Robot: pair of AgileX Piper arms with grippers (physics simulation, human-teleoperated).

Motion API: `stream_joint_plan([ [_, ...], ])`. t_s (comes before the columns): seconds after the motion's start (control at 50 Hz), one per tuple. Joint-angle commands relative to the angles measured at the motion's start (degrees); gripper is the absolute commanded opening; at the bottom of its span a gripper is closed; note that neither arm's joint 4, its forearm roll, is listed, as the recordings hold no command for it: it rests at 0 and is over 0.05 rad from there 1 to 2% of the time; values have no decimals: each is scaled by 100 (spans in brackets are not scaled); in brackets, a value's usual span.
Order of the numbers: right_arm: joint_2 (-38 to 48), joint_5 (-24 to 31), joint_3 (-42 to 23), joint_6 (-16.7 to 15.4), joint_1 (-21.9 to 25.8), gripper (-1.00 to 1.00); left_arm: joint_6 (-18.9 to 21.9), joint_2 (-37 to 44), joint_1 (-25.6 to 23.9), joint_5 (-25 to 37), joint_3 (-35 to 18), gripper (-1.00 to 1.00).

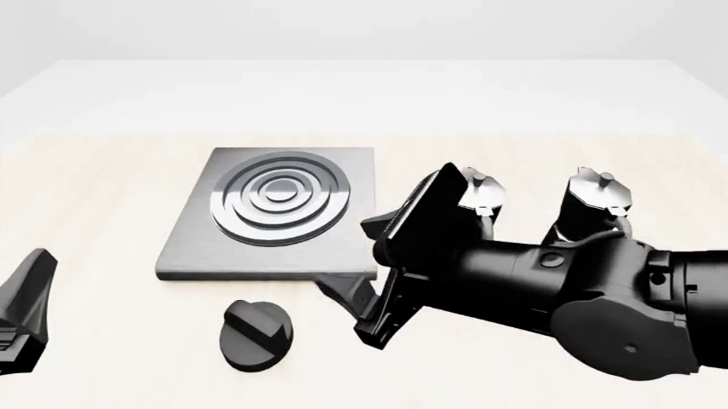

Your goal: Turn off the stove.

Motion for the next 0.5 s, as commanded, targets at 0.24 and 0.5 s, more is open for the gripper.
stream_joint_plan([
  [0.24,1203,-562,-354,314,634,100,0,0,0,0,0,100],
  [0.5,1682,-723,-452,410,685,100,0,0,0,0,0,100],
])
